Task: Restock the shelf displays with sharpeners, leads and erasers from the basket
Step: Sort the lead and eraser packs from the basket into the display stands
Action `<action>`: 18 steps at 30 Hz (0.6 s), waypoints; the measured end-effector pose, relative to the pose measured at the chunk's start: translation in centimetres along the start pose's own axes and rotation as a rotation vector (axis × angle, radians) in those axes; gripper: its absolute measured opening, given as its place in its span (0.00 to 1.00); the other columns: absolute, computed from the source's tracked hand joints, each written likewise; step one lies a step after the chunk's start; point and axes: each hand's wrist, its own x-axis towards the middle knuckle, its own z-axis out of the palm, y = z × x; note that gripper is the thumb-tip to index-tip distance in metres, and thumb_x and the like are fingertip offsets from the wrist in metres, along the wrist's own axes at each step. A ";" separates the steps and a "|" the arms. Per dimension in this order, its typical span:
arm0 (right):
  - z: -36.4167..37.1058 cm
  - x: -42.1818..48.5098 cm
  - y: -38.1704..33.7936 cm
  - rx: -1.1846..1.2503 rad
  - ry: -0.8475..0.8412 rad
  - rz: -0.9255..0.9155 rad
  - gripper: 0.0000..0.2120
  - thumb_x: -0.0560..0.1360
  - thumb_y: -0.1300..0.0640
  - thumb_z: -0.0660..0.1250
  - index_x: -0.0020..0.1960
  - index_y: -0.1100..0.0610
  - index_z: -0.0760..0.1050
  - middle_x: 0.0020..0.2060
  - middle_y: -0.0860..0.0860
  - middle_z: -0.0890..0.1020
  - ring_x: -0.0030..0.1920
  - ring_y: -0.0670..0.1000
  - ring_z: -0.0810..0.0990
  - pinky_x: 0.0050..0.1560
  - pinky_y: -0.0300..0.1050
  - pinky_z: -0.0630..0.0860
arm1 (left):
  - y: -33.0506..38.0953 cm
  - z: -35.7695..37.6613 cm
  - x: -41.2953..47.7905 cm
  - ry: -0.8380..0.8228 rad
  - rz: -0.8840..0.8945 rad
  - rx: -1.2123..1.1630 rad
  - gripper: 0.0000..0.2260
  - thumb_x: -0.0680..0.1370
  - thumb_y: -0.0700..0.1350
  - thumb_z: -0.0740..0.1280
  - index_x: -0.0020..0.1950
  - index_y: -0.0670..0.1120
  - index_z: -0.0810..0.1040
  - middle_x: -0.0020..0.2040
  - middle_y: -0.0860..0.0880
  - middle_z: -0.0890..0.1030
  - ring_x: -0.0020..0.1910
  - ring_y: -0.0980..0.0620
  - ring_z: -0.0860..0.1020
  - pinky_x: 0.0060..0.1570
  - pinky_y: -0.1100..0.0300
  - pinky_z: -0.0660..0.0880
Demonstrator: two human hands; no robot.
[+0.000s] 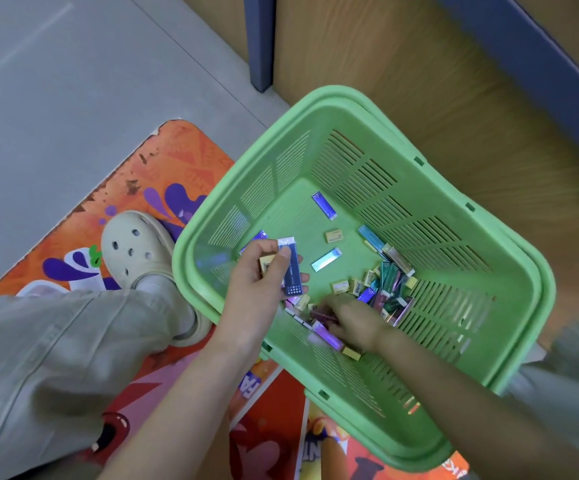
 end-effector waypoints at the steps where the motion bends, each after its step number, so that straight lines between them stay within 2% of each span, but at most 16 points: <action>1: 0.2 0.0 -0.1 0.006 0.010 0.016 0.13 0.77 0.59 0.64 0.61 0.55 0.73 0.55 0.55 0.78 0.54 0.56 0.77 0.52 0.46 0.73 | 0.0 0.1 -0.1 0.001 -0.007 0.004 0.05 0.81 0.40 0.59 0.46 0.44 0.72 0.41 0.48 0.80 0.34 0.52 0.81 0.45 0.52 0.80; 4: 0.2 0.3 -0.5 0.049 -0.006 0.076 0.13 0.79 0.55 0.63 0.62 0.54 0.75 0.56 0.55 0.80 0.54 0.55 0.78 0.52 0.46 0.74 | 0.0 0.2 -0.3 0.002 -0.013 0.030 0.04 0.81 0.41 0.59 0.47 0.44 0.72 0.41 0.49 0.81 0.35 0.52 0.82 0.49 0.46 0.78; 8: 0.0 0.3 -0.7 0.085 -0.121 0.102 0.19 0.77 0.49 0.65 0.66 0.53 0.73 0.57 0.55 0.80 0.55 0.56 0.79 0.53 0.47 0.74 | -0.1 0.3 -0.4 0.004 -0.020 0.033 0.04 0.81 0.41 0.60 0.47 0.45 0.72 0.41 0.50 0.81 0.35 0.52 0.82 0.53 0.40 0.76; 11: 0.0 0.2 -0.5 0.062 -0.145 0.111 0.19 0.76 0.50 0.68 0.65 0.54 0.73 0.56 0.56 0.80 0.54 0.56 0.79 0.52 0.46 0.74 | -0.2 0.5 -0.7 0.010 -0.039 0.032 0.05 0.81 0.41 0.60 0.46 0.46 0.72 0.40 0.50 0.81 0.35 0.52 0.82 0.53 0.39 0.76; 15: -0.1 -0.3 -0.3 0.043 -0.172 0.080 0.20 0.74 0.58 0.68 0.65 0.55 0.72 0.55 0.55 0.81 0.54 0.55 0.79 0.47 0.40 0.71 | -0.3 0.7 -0.9 0.009 -0.068 -0.005 0.05 0.81 0.41 0.61 0.45 0.46 0.71 0.39 0.48 0.79 0.33 0.50 0.81 0.51 0.42 0.78; 18: 0.0 -0.7 0.0 0.077 -0.169 0.103 0.17 0.74 0.59 0.68 0.61 0.56 0.72 0.54 0.55 0.80 0.49 0.53 0.78 0.45 0.39 0.69 | -0.3 0.6 -1.2 -0.018 -0.098 -0.063 0.03 0.79 0.40 0.64 0.45 0.45 0.72 0.37 0.45 0.76 0.32 0.47 0.79 0.47 0.47 0.79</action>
